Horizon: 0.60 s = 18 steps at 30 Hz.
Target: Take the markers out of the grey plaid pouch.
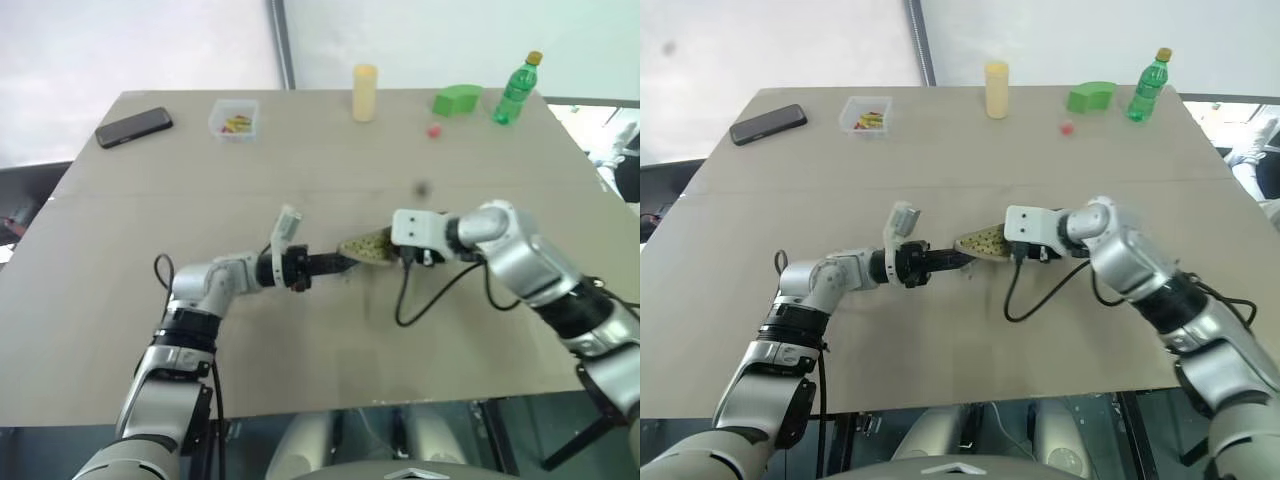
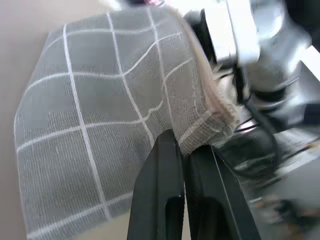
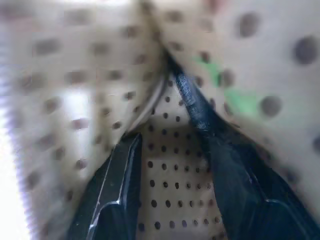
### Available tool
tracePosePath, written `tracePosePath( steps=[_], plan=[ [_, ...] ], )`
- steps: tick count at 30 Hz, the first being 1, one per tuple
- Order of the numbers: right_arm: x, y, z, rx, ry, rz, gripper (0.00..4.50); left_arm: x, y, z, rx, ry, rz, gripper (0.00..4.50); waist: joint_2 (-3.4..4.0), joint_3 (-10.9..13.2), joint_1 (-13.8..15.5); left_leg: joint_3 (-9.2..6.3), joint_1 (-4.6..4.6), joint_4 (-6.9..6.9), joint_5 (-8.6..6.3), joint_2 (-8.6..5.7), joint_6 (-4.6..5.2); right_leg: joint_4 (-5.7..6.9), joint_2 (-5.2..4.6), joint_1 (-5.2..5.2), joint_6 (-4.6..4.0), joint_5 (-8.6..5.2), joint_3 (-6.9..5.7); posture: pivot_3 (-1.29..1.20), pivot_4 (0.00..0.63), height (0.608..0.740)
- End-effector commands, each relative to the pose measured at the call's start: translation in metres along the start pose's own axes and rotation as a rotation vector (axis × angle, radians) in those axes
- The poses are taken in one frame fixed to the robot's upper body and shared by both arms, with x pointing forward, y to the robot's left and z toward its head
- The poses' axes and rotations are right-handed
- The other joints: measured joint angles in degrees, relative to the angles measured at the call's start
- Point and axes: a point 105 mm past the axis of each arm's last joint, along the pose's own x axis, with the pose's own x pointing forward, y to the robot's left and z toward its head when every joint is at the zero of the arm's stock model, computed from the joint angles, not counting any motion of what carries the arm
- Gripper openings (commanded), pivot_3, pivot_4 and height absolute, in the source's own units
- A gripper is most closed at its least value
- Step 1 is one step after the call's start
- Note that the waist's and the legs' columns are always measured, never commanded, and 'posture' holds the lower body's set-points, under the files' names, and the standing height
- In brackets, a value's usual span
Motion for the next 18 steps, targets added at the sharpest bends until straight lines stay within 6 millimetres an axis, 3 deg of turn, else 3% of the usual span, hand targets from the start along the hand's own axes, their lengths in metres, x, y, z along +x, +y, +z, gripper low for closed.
tracePosePath(
  steps=[1,4,7,10,13,18],
  plan=[
    [-0.044,0.002,-0.004,0.027,0.003,0.020,2.17,-0.004,-0.044,0.017,-0.047,-0.038,-0.200,0.00,-0.02,0.0,-0.1,0.00,0.00,0.00,-0.02,0.00,0.02,-0.02,0.00,0.02,0.00,0.00,0.00,0.00,0.150,0.740],
    [-0.069,0.000,0.000,0.009,-0.001,0.005,2.17,-0.003,-0.057,0.016,-0.082,-0.026,-0.257,0.00,-0.02,0.0,-0.2,0.02,0.01,0.01,-0.04,0.00,0.04,-0.06,-0.02,0.04,0.00,0.00,0.02,0.00,0.150,0.740],
    [-0.073,-0.006,-0.008,-0.005,0.053,-0.054,2.17,0.002,-0.047,0.006,0.026,0.014,-0.171,0.00,-0.02,0.0,-0.3,0.07,0.10,0.01,-0.06,0.05,0.07,-0.01,-0.02,0.06,0.00,0.00,0.06,0.00,0.150,0.740],
    [-0.044,-0.006,-0.021,-0.024,0.080,-0.095,2.17,0.006,-0.032,0.001,0.073,0.012,-0.107,0.00,-0.06,0.0,-0.1,0.09,0.15,0.00,-0.04,0.08,0.02,0.02,-0.02,0.09,-0.01,0.00,0.08,0.00,0.150,0.740],
    [-0.018,0.002,-0.019,0.009,0.036,-0.083,2.17,0.007,-0.022,-0.004,0.132,0.027,-0.047,0.00,-0.11,0.0,0.0,0.11,0.16,0.02,-0.03,0.07,0.01,0.02,-0.04,0.12,-0.02,0.01,0.10,0.00,0.150,0.740],
    [-0.007,0.019,-0.007,-0.001,-0.020,-0.005,2.17,-0.002,-0.006,-0.013,0.273,0.079,0.075,0.00,-0.10,0.0,0.6,0.13,0.12,0.04,-0.02,0.01,0.01,-0.02,-0.07,0.11,-0.02,0.01,0.13,0.00,0.150,0.740]
  ],
)
